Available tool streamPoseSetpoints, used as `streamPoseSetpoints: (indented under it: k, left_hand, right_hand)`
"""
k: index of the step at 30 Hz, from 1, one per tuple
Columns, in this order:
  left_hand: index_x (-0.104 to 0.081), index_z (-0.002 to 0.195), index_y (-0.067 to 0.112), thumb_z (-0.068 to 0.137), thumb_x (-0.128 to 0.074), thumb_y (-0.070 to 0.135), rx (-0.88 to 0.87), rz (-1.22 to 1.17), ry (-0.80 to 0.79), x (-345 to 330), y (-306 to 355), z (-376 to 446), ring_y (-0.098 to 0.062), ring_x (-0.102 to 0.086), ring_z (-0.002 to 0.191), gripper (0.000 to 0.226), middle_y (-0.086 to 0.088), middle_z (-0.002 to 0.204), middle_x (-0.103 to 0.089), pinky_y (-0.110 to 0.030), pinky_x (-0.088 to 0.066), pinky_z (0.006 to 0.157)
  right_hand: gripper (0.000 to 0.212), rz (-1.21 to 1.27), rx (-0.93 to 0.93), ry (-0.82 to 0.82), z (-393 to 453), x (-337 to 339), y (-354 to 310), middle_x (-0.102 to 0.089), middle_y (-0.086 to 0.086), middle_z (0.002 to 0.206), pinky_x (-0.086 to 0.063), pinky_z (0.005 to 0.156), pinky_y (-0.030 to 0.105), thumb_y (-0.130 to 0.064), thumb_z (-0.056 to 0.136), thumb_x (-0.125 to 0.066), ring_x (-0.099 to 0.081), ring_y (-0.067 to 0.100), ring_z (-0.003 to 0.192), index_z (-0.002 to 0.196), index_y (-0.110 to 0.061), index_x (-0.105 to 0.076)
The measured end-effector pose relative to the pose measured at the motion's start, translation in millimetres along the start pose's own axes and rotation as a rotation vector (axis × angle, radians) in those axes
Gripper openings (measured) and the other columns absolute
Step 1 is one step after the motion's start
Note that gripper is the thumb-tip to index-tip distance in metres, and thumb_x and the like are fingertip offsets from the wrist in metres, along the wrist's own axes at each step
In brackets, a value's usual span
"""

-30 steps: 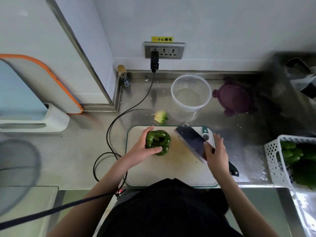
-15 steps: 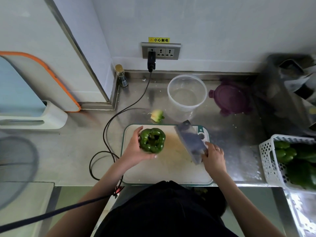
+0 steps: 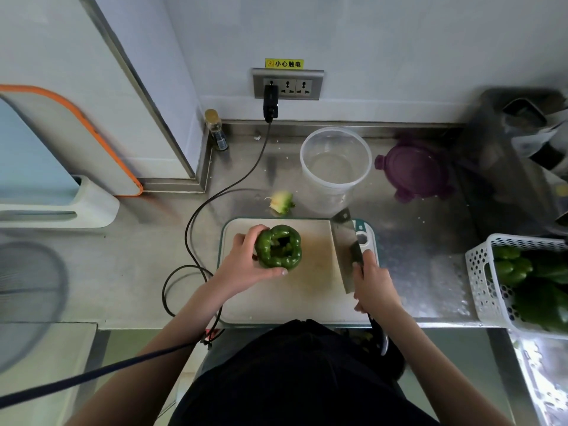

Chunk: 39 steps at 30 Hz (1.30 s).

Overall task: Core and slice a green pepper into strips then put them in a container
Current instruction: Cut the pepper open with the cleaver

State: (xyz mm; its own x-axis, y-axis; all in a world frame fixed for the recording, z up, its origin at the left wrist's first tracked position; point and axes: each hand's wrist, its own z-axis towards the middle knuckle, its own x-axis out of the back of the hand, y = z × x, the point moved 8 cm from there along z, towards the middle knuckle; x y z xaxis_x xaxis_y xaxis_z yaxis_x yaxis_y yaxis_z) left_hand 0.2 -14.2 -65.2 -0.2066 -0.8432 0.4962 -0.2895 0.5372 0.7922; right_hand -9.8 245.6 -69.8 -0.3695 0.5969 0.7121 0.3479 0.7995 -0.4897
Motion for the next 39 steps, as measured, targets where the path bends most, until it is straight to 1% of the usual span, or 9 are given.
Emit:
streamPoseSetpoints:
  k: [3,7,10,13,16,19,25,33,39]
  left_hand:
    - [-0.031,0.126,0.040,0.062,-0.085,0.041,-0.020,0.017,-0.018,-2,3,4,-0.012,-0.051,0.099,0.084,0.002,0.120,-0.031,-0.026,-0.044,0.091]
    - [-0.033,0.141,0.037,0.067,-0.084,0.017,-0.048,-0.091,-0.113,4,3,11,-0.014,-0.050,0.116,0.091,0.003,0.131,-0.040,-0.029,-0.047,0.099]
    - [-0.034,0.144,0.025,0.069,-0.078,-0.004,-0.045,-0.214,-0.160,11,-1,19,-0.012,-0.049,0.123,0.092,0.003,0.137,-0.047,-0.027,-0.041,0.104]
    - [-0.048,0.135,0.008,0.070,-0.074,-0.010,-0.058,-0.261,-0.049,23,-5,26,-0.018,-0.056,0.120,0.072,-0.005,0.128,-0.058,-0.017,-0.046,0.095]
    - [-0.048,0.136,0.006,0.077,-0.069,-0.009,-0.022,-0.306,-0.033,20,-4,20,-0.011,-0.055,0.117,0.064,-0.005,0.131,-0.057,-0.010,-0.046,0.089]
    - [-0.034,0.145,0.014,0.078,-0.073,0.004,0.002,-0.333,-0.124,8,-3,14,-0.008,-0.046,0.125,0.078,0.004,0.138,-0.046,-0.024,-0.040,0.105]
    - [-0.047,0.127,0.017,0.065,-0.085,0.017,-0.002,-0.296,0.031,6,0,13,-0.010,-0.056,0.109,0.072,0.012,0.109,-0.056,-0.023,-0.048,0.094]
    - [-0.051,0.127,0.017,0.057,-0.088,0.033,-0.002,-0.206,0.120,8,-14,16,-0.017,-0.053,0.113,0.081,-0.001,0.120,-0.055,-0.040,-0.050,0.095]
    - [-0.055,0.114,0.020,0.058,-0.085,0.040,0.000,-0.192,0.109,9,-13,18,-0.015,-0.056,0.104,0.066,0.002,0.111,-0.056,-0.036,-0.054,0.087]
  right_hand:
    - [0.014,0.076,0.014,0.040,-6,6,-14,-0.058,0.015,0.076,-0.054,0.040,0.037,-0.026,0.101,-0.034,-0.061,0.027,0.050,0.109,-0.015,-0.039]
    - [0.025,0.244,0.070,0.065,-23,17,-39,-0.060,0.016,0.074,-0.050,0.037,0.033,-0.031,0.097,-0.049,-0.056,0.024,0.048,0.115,-0.015,-0.043]
    - [0.021,0.155,0.185,0.120,-39,26,-60,-0.059,0.016,0.064,-0.049,0.037,0.043,-0.027,0.096,-0.052,-0.056,0.031,0.045,0.107,-0.010,-0.049]
    - [0.017,0.022,0.273,0.142,-52,27,-80,-0.055,0.010,0.057,-0.047,0.040,0.046,-0.027,0.097,-0.050,-0.053,0.031,0.045,0.086,-0.016,-0.044]
    - [0.021,-0.121,0.335,0.147,-56,21,-99,-0.045,-0.002,0.053,-0.033,0.040,0.033,-0.026,0.098,-0.048,-0.045,0.024,0.045,0.082,-0.020,-0.036]
    - [0.018,-0.195,0.367,0.130,-55,13,-114,-0.045,0.002,0.056,-0.024,0.042,0.029,-0.026,0.099,-0.045,-0.039,0.028,0.049,0.086,-0.018,-0.035]
    - [0.016,-0.295,0.390,0.096,-54,6,-136,-0.045,0.004,0.058,-0.020,0.042,0.030,-0.030,0.101,-0.039,-0.041,0.030,0.052,0.089,-0.018,-0.036]
    - [0.026,-0.509,0.340,0.039,-44,-18,-132,-0.045,0.001,0.065,-0.021,0.042,0.027,-0.035,0.103,-0.028,-0.042,0.027,0.056,0.114,-0.015,-0.040]
    - [0.025,-0.496,0.323,0.071,-44,-18,-127,-0.046,-0.001,0.063,-0.024,0.045,0.031,-0.035,0.103,-0.029,-0.043,0.028,0.054,0.111,-0.014,-0.040]
